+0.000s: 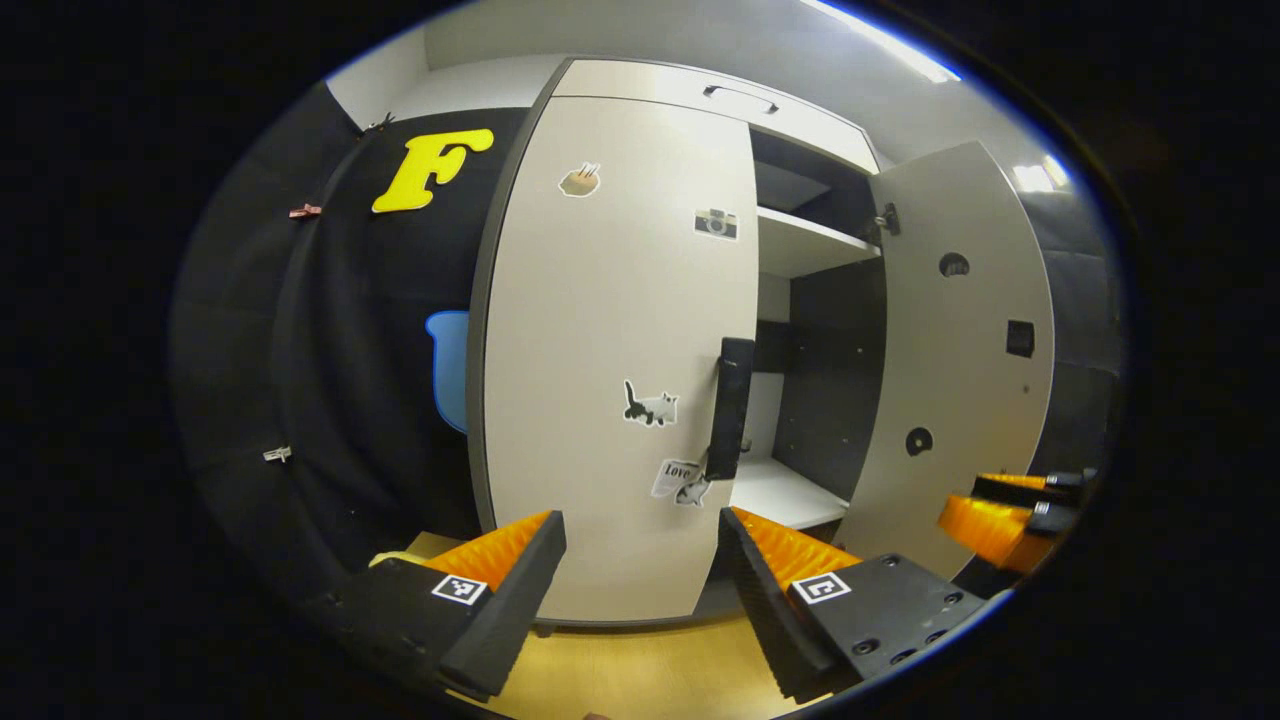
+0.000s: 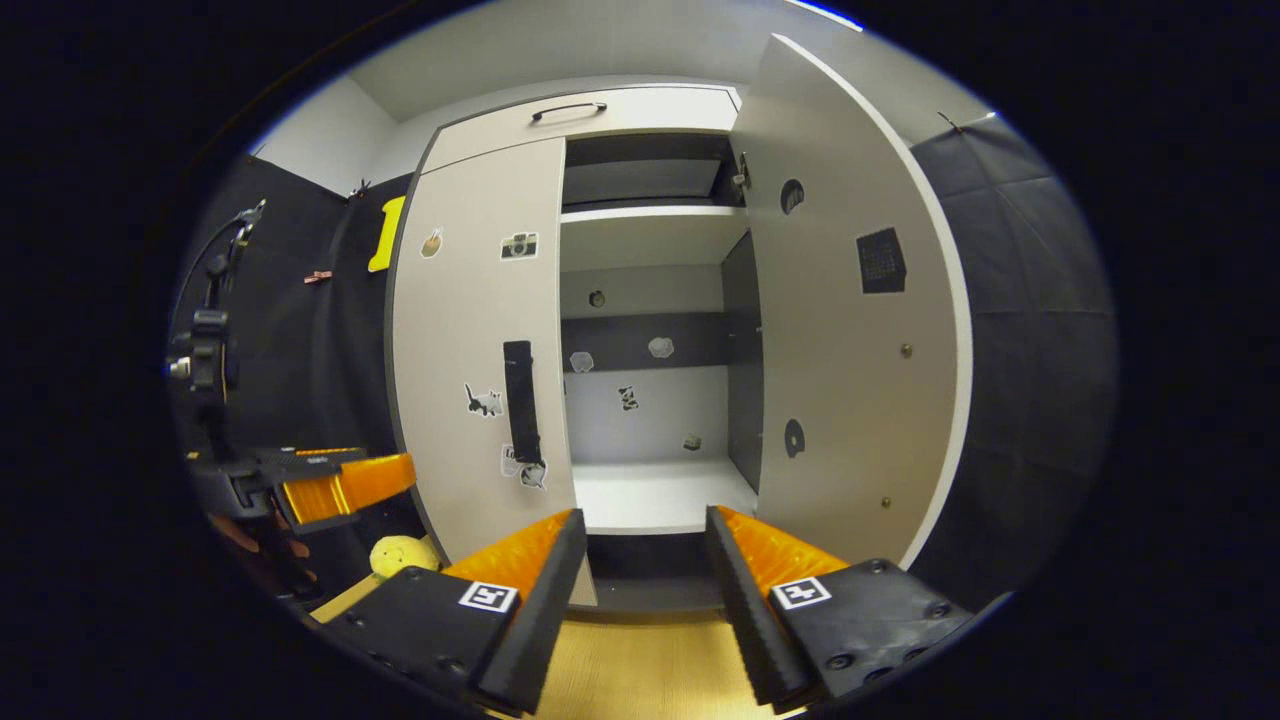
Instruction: Open the right door of the double-door shoe cabinet with the right hand, and open the left door with the left hand.
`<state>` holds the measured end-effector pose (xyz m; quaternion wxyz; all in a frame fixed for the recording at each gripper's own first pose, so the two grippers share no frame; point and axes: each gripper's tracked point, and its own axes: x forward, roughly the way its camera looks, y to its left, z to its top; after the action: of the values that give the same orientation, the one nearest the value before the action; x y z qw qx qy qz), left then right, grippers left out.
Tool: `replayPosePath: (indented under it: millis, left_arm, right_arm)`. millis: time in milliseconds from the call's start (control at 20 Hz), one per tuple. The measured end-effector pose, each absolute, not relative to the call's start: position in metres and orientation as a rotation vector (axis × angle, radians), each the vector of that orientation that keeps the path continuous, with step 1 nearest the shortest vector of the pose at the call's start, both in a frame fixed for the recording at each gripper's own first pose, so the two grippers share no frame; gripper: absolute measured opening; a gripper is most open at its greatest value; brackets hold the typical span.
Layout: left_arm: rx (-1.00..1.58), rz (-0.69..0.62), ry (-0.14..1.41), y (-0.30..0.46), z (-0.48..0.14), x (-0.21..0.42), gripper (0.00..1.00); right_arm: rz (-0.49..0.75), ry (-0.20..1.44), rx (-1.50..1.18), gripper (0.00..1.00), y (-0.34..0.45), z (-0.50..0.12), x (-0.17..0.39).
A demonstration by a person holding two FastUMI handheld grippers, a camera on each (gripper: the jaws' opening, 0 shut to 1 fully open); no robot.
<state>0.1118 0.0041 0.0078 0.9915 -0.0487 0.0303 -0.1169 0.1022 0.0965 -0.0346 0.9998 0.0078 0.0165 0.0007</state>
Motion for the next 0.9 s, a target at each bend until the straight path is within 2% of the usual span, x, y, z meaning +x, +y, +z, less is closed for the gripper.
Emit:
replayPosePath:
  millis: [100,150,600,800,900]
  left_arm:
    - [-0.126,-0.229,0.057,-0.007,0.017,0.129,0.95]
    - [-0.128,-0.22,0.053,-0.012,0.021,0.14,0.95]
    - [-0.076,-0.203,0.057,-0.072,0.038,0.212,0.94]
    - [-0.026,-0.159,0.05,-0.083,0.046,0.233,0.86]
    - [-0.016,-0.137,0.053,-0.084,0.048,0.239,0.77]
  right_arm:
    - [0.024,0.063,-0.001,0.97,0.094,-0.047,0.108]
    - [0.034,0.067,-0.006,0.99,0.093,-0.051,0.112]
    - [0.111,0.08,-0.001,0.99,0.071,-0.075,0.104]
    - [0.157,0.084,0.009,0.99,0.071,-0.08,0.101]
    - [0.177,0.088,0.018,0.99,0.071,-0.081,0.1]
